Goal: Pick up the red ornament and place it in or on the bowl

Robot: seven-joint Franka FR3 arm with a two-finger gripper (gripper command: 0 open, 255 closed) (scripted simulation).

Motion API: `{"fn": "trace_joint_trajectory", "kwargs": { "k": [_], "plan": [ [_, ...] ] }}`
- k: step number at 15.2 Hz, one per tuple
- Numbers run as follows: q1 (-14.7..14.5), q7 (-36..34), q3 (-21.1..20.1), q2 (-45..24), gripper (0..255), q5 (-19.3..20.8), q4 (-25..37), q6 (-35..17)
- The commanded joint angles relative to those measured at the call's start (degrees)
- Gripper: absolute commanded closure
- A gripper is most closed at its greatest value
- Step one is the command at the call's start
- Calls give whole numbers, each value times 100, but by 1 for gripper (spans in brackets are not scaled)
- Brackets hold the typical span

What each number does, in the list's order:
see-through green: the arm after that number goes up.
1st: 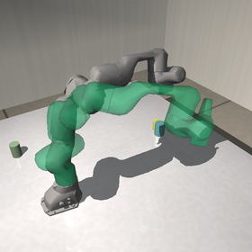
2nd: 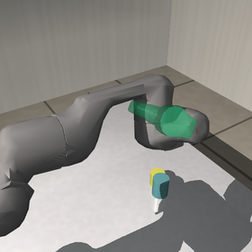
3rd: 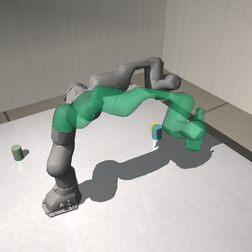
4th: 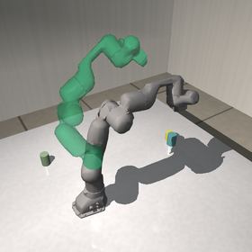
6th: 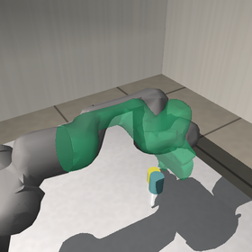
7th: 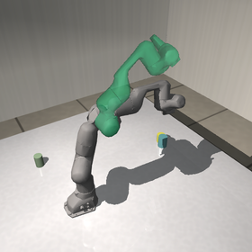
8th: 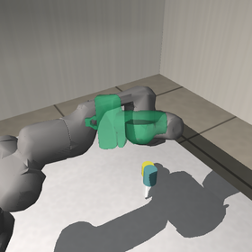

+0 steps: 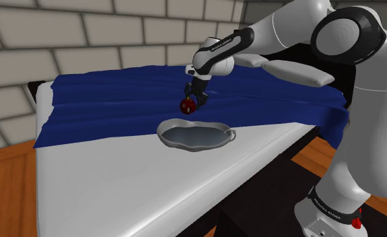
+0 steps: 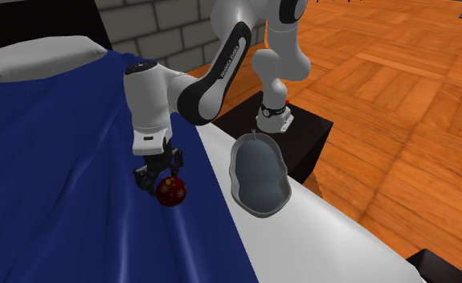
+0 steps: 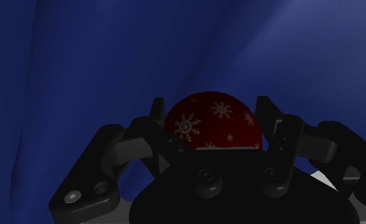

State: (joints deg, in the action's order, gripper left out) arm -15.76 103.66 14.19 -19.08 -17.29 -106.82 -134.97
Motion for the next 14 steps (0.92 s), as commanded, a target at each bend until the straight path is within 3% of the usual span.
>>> {"fn": "trace_joint_trajectory", "kwargs": {
  "k": [1, 14],
  "plan": [
    [-3, 0, -4, -4, 255, -2, -2, 1],
    [-53, -257, 90, 386, 255, 262, 405, 763]
  ]
}}
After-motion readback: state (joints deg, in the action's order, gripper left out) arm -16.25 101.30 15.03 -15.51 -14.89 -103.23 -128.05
